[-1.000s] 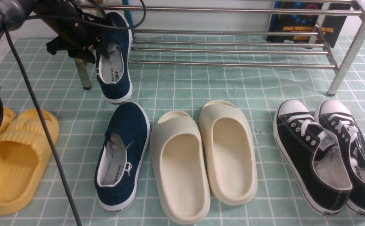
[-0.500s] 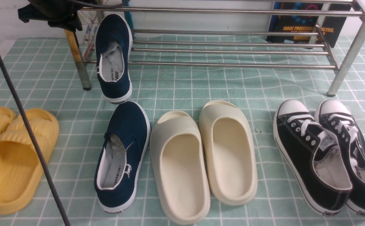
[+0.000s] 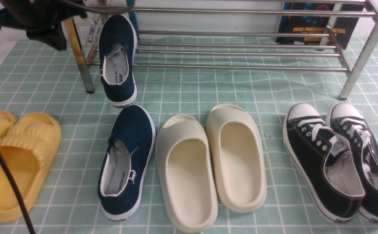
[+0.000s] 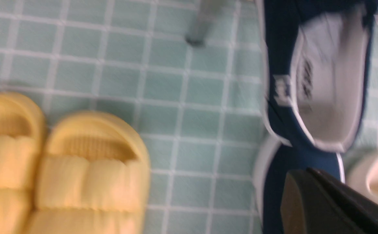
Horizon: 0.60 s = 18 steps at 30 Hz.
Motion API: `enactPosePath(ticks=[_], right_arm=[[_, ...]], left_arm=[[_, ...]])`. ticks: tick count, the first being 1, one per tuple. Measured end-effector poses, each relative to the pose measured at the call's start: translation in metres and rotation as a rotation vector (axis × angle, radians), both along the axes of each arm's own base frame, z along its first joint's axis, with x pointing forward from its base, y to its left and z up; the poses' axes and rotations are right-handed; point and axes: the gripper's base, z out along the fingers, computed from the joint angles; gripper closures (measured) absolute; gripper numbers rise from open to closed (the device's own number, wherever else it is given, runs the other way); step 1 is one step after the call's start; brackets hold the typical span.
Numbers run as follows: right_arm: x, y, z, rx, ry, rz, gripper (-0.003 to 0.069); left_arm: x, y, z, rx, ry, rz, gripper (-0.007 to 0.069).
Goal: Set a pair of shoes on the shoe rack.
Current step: Use the left arm to put a shoe into the shoe rack
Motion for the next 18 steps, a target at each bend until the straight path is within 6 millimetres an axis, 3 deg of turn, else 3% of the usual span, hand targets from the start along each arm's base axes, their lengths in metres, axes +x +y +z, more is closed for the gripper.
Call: enactPosePath(ticks=[1,4,8,14,18], right_arm=[[0.0,0.0,0.0,0.0,0.0,0.0,0.042],[0.0,0.0,0.0,0.0,0.0,0.0,0.042],[0.0,0.0,0.0,0.0,0.0,0.0,0.042],[0.0,0.0,0.0,0.015,-0.002,-0.005,0.042],[0.0,0.0,0.0,0.017,-0.002,-0.005,0.042]], left_arm=[[-0.002,-0.002,-0.002,-0.002,0.003,-0.006,0.0638],[-0.023,-0.041,-0.048,-0.011,0.051,-0.106,0.0638],[-0.025,-0.054,-0.091,-0.006,0.074,-0.11,0.0638],[-0.002,-0.05,-0.107,0.0,-0.066,-0.017,0.0638],[0.008,-0.05,-0.117,0.025,-0.068,-0.018,0.0638]])
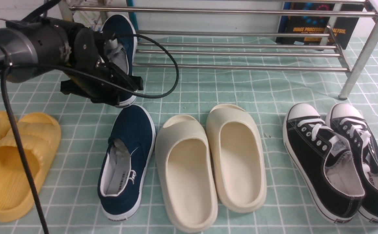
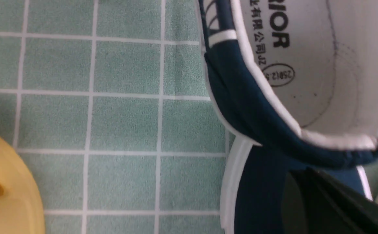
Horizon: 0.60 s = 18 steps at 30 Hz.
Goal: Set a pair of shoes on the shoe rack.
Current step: Use the left arm to put a shoe into the shoe rack
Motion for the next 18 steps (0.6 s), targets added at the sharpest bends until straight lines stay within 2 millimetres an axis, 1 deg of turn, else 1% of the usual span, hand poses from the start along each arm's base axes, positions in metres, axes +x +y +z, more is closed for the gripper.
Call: enactPosePath(ticks=[4,11,16,18], right_arm=[[0.0,0.0,0.0,0.0,0.0,0.0,0.042],[0.0,0.0,0.0,0.0,0.0,0.0,0.042],[0.0,0.0,0.0,0.0,0.0,0.0,0.042],[0.0,0.0,0.0,0.0,0.0,0.0,0.042]], left_arm=[[0.01,-0.002,-0.005,0.013,0.017,0.001,0.0638],[0.022,-0.002,0.002,0.044,0.023,0.009,0.0638],[0.035,0.004,0.032,0.112,-0.089,0.047,0.0638],[0.038,0.004,0.038,0.119,-0.119,0.052,0.0638]])
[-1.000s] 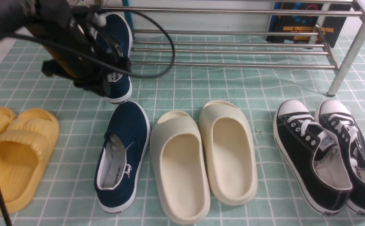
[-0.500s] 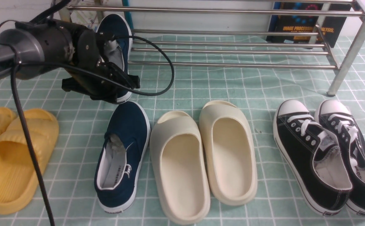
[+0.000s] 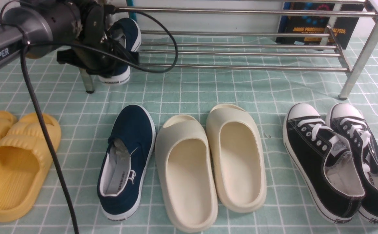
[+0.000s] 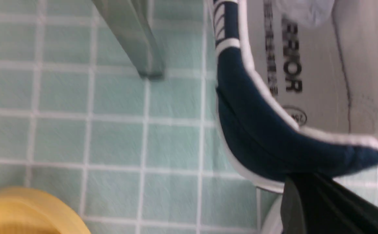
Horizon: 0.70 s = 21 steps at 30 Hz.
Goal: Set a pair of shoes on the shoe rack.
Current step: Use the left arm to put a shoe into the shoe rack
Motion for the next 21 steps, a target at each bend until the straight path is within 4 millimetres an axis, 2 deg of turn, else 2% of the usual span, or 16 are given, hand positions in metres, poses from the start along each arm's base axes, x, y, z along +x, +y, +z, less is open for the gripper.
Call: enactPosePath(ticks=[3,6,9,12,16,21], right_arm=[[0.0,0.0,0.0,0.0,0.0,0.0,0.042],[0.0,0.0,0.0,0.0,0.0,0.0,0.042],[0.0,0.0,0.0,0.001,0.0,0.0,0.042],[0.0,0.0,0.0,0.001,0.0,0.0,0.042],[0.0,0.0,0.0,0.001,0.0,0.0,0.042],[0.0,0.0,0.0,0.001,0.0,0.0,0.042]], left_arm=[[0.007,0.001,0.012,0.013,-0.083,-0.002,0.0638],[0.011,0.0,0.013,0.006,-0.125,-0.011,0.0638],[0.02,0.003,0.0,0.006,-0.119,-0.006,0.0638],[0.026,0.015,-0.011,0.005,-0.069,0.038,0.0638],[0.028,0.025,-0.011,-0.005,-0.063,0.067,0.0638],[0.028,0.026,-0.01,-0.03,-0.058,0.078,0.0627]])
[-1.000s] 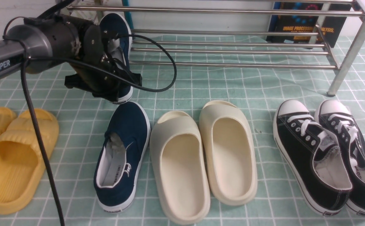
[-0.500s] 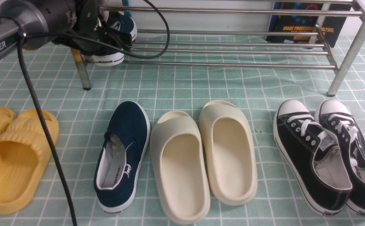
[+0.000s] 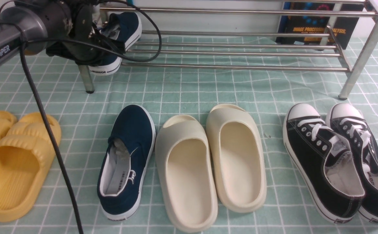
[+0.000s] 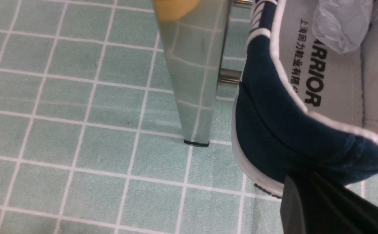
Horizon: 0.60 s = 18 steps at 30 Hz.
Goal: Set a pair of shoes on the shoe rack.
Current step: Use the left arm to put a shoe into the shoe rack, then use the left arm to grab the shoe closest to it
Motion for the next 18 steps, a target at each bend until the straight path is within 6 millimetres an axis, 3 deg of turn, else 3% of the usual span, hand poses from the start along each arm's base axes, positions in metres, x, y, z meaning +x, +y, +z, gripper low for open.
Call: enactPosePath(ticks=[4,5,9,11,12,18], right_arm=[[0.0,0.0,0.0,0.0,0.0,0.0,0.042],[0.0,0.0,0.0,0.0,0.0,0.0,0.042],[0.0,0.0,0.0,0.001,0.0,0.0,0.042],[0.0,0.0,0.0,0.002,0.0,-0.001,0.042],[0.0,0.0,0.0,0.002,0.0,-0.001,0.042],[0.0,0.0,0.0,0.002,0.0,-0.001,0.042]], left_arm=[[0.0,-0.001,0.0,-0.019,-0.002,0.003,0.0547],[0.0,-0.001,0.0,-0.02,0.002,0.005,0.0476],[-0.003,0.0,0.004,-0.027,0.016,0.014,0.0352],[-0.012,0.002,0.018,-0.039,0.031,0.03,0.0278],[-0.014,0.001,0.019,-0.039,0.039,0.031,0.0274],[-0.061,0.008,0.076,-0.017,0.146,0.005,0.0243]])
